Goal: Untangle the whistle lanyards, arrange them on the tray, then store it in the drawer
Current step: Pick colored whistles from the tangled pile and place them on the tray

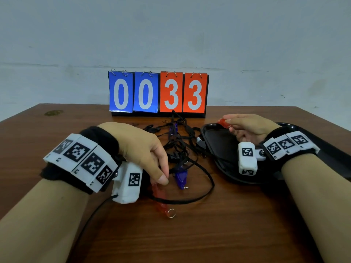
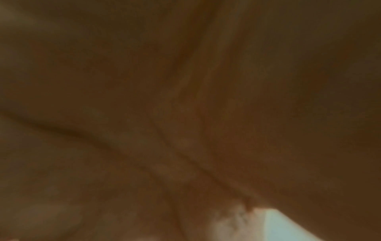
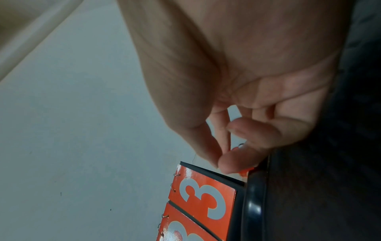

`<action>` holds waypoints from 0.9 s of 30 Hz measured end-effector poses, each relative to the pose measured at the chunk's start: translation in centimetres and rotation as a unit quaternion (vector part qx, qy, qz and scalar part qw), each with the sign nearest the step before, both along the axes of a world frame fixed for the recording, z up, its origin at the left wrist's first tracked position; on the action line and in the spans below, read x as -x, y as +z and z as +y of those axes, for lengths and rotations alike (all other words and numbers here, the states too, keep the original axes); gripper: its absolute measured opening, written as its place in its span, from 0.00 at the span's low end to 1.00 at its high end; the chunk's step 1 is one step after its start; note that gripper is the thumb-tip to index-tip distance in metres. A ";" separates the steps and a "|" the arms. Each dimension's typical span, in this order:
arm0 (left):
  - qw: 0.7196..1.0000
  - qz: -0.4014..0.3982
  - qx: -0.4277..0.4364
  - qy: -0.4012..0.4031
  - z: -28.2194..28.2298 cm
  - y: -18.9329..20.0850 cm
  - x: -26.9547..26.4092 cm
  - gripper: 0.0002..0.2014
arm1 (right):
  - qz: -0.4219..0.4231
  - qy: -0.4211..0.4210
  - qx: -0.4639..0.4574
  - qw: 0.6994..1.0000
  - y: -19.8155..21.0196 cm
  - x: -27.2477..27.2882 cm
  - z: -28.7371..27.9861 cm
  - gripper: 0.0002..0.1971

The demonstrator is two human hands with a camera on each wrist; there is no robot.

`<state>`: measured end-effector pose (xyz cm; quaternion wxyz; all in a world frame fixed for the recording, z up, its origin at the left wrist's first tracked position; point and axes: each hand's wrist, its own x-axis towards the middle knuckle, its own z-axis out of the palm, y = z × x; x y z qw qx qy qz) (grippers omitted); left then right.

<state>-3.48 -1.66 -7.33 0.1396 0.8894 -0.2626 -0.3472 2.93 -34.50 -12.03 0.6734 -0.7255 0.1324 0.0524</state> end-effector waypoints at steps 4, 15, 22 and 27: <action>1.000 -0.005 -0.004 0.009 -0.1 0.0 0.1 0.11 | -0.004 0.006 -0.003 1.000 0.0 0.0 0.2 0.14; 0.999 -0.005 -0.031 0.007 -0.4 0.1 0.3 0.14 | 0.031 0.019 0.047 0.998 -0.1 0.0 0.6 0.18; 0.999 -0.005 -0.045 0.008 -0.6 0.3 0.7 0.14 | 0.035 0.002 0.049 0.998 -0.3 -0.3 0.6 0.21; 0.999 -0.011 -0.049 0.011 -0.7 0.3 0.9 0.16 | 0.036 -0.006 0.043 0.998 -0.1 -0.3 0.8 0.20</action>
